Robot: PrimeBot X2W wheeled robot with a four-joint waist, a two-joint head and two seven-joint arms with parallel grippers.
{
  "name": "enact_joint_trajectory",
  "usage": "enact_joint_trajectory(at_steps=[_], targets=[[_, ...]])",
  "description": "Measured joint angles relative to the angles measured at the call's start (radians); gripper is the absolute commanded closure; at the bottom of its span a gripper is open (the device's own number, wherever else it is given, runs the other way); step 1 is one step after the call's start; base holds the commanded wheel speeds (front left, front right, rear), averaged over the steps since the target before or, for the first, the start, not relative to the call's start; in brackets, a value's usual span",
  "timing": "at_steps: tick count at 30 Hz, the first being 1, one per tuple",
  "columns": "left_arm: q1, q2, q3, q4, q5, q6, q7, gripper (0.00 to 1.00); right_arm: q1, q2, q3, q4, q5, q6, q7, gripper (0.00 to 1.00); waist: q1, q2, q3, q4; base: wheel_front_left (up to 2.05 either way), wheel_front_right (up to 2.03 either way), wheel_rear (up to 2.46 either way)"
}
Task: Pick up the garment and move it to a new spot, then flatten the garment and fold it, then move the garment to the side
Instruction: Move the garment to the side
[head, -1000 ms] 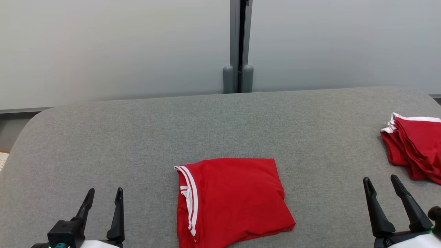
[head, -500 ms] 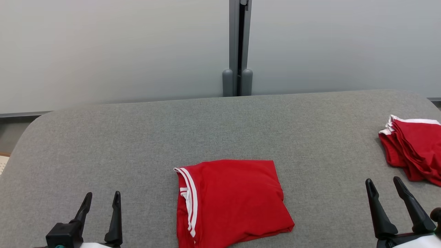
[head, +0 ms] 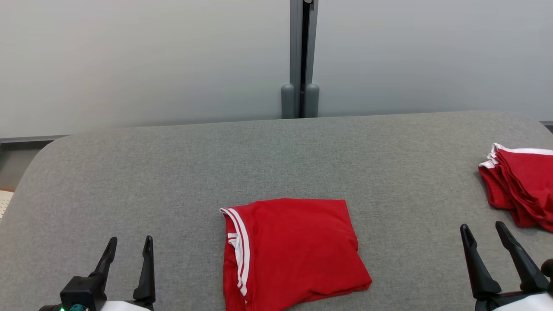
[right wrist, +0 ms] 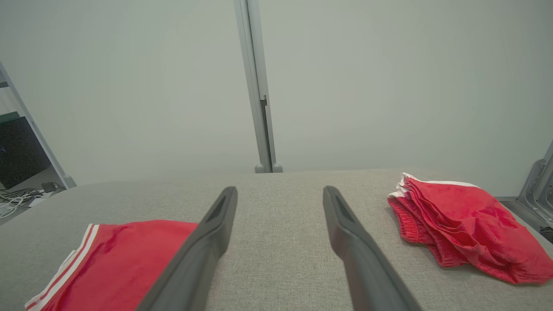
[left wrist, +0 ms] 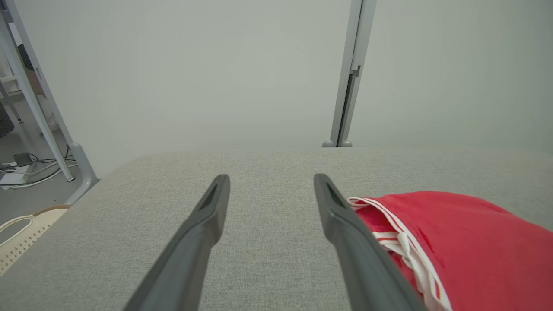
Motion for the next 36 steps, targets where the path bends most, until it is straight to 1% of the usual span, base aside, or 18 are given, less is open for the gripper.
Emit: enact_joint_trajectory(at_steps=[6, 10, 20, 24, 27, 28, 29, 30, 32, 36], targets=[[-0.033, -0.004, -0.009, -0.005, 0.001, -0.001, -0.008, 0.0, 0.002, -0.003, -0.009, 0.006, 0.0, 0.0, 0.013, 0.0, 0.0, 0.0, 0.019, 0.022, 0.0, 0.0, 0.0], [-0.077, -0.014, -0.021, -0.019, 0.003, -0.005, -0.016, 0.0, -0.004, -0.01, 0.007, 0.047, 0.006, 0.0, 0.017, 0.0, 0.0, 0.0, 0.05, 0.05, 0.0, 0.0, 0.0], [-0.227, -0.082, -0.045, -0.032, 0.016, -0.033, -0.052, 0.0, -0.154, -0.027, 0.112, 0.26, 0.066, 0.0, -0.002, 0.0, 0.0, 0.0, 0.184, 0.163, 0.0, 0.0, 0.0], [-0.261, -0.109, -0.044, -0.031, 0.022, -0.045, -0.058, 0.0, -0.205, -0.028, 0.174, 0.336, 0.077, 0.0, 0.001, 0.0, 0.0, 0.0, 0.244, 0.206, 0.0, 0.0, 0.0], [-0.275, -0.125, -0.036, -0.032, 0.03, -0.049, -0.059, 0.0, -0.233, -0.032, 0.202, 0.391, 0.077, 0.0, 0.018, 0.0, 0.0, 0.0, 0.286, 0.23, 0.0, 0.0, 0.0], [-0.279, -0.129, -0.031, -0.035, 0.037, -0.053, -0.059, 0.0, -0.244, -0.034, 0.207, 0.402, 0.078, 0.0, 0.023, 0.5, 0.0, 0.0, 0.298, 0.237, 0.0, 0.0, 0.0], [-0.283, -0.132, -0.025, -0.038, 0.043, -0.053, -0.059, 0.0, -0.255, -0.036, 0.214, 0.409, 0.081, 0.0, 0.03, 0.77, 0.0, 0.0, 0.308, 0.241, 0.0, 0.0, 0.0], [-0.286, -0.136, -0.022, -0.04, 0.048, -0.057, -0.059, 0.0, -0.264, -0.038, 0.22, 0.414, 0.081, 0.0, 0.031, 1.0, 0.0, 0.0, 0.318, 0.244, 0.0, 0.0, 0.0], [-0.286, -0.139, -0.014, -0.041, 0.061, -0.062, -0.059, 0.0, -0.281, -0.046, 0.234, 0.416, 0.087, 0.0, 0.035, 1.0, 0.0, 0.0, 0.333, 0.246, 0.0, 0.0, 0.0], [-0.286, -0.144, 0.019, -0.053, 0.078, -0.07, -0.061, 0.0, -0.307, -0.051, 0.278, 0.421, 0.084, 0.001, 0.034, 1.0, 0.0, 0.0, 0.339, 0.212, 0.0, 0.0, 0.0]])
